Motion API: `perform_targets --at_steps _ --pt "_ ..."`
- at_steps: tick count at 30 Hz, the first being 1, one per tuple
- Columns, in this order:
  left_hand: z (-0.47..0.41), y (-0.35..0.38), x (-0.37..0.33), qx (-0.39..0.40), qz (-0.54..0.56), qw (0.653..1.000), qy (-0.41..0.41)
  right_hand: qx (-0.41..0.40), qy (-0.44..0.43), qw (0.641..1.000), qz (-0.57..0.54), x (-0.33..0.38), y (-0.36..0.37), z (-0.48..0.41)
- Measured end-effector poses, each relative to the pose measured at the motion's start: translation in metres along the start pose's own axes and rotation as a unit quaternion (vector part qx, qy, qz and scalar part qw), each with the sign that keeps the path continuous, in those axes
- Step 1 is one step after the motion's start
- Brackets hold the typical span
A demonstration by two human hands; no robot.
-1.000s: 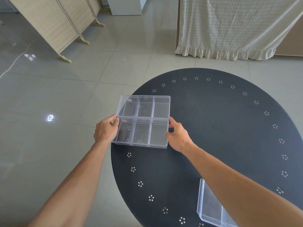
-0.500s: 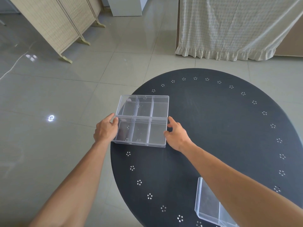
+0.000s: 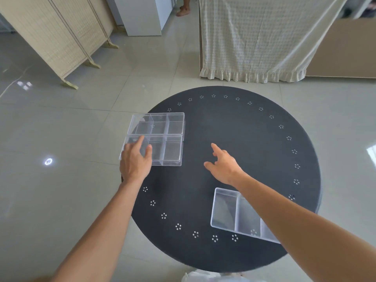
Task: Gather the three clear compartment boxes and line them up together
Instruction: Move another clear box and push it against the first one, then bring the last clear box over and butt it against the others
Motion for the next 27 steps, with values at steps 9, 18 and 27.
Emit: perform_targets --at_steps 9,18,27 --pt "0.124 0.074 -0.047 0.13 0.098 0.986 0.037 -0.04 0.009 0.996 0.077 -0.071 -0.021 0.068" --pt "0.185 0.131 -0.048 0.267 0.076 0.96 0.018 -0.09 0.04 0.979 0.177 -0.146 -0.024 0.121" --pt "0.194 0.121 -0.044 0.237 0.068 0.969 0.016 -0.075 0.078 0.992 0.065 -0.168 -0.009 0.139"
Point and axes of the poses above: each hand's wrist, its own z-axis away from the middle knuckle, its own y-axis out of the palm, x = y × z, the point moved 6 cm from there along -z, towards the middle knuckle, and after that the axes turned 11 degrees about z, right-handed, at the moved point
